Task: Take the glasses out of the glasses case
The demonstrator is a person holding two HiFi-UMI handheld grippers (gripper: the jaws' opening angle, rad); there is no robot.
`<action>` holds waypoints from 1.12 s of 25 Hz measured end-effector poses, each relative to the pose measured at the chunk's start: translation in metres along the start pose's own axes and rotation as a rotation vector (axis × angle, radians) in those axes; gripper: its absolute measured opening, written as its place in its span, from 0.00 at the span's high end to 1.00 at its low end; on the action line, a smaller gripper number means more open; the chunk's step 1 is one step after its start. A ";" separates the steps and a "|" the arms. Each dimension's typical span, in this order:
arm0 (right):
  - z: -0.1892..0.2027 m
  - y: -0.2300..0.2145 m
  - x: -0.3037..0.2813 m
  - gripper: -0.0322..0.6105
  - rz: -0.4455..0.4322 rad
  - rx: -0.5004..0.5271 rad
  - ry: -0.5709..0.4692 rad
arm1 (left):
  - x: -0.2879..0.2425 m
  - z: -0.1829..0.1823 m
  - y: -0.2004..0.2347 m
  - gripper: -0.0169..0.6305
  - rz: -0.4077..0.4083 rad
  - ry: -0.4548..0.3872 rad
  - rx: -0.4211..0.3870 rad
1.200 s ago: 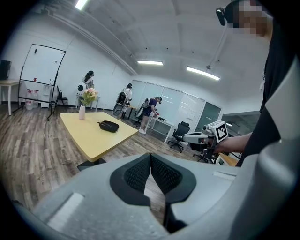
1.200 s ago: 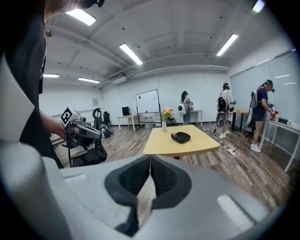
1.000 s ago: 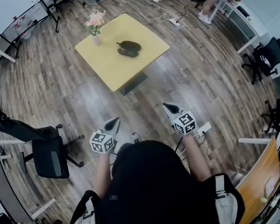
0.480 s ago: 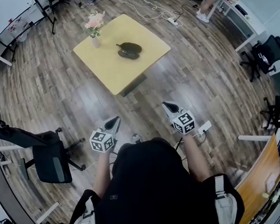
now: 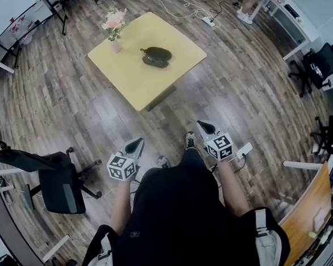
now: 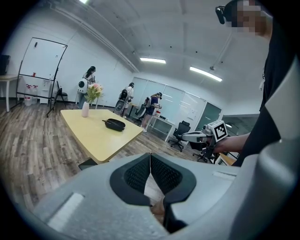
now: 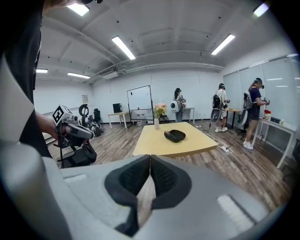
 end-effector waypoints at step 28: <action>-0.061 -0.104 -0.108 0.94 -0.164 0.035 -0.010 | -0.090 -0.082 0.044 0.95 -0.149 -0.045 0.027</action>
Point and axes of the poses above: the fingertips, and each gripper's own axes: x backward along the fingers, y to its left, z out of its underside, the point moved 4 cm from there along x, backward along the fingers, and after that the axes turned 10 degrees about z, right-handed, at the moved point
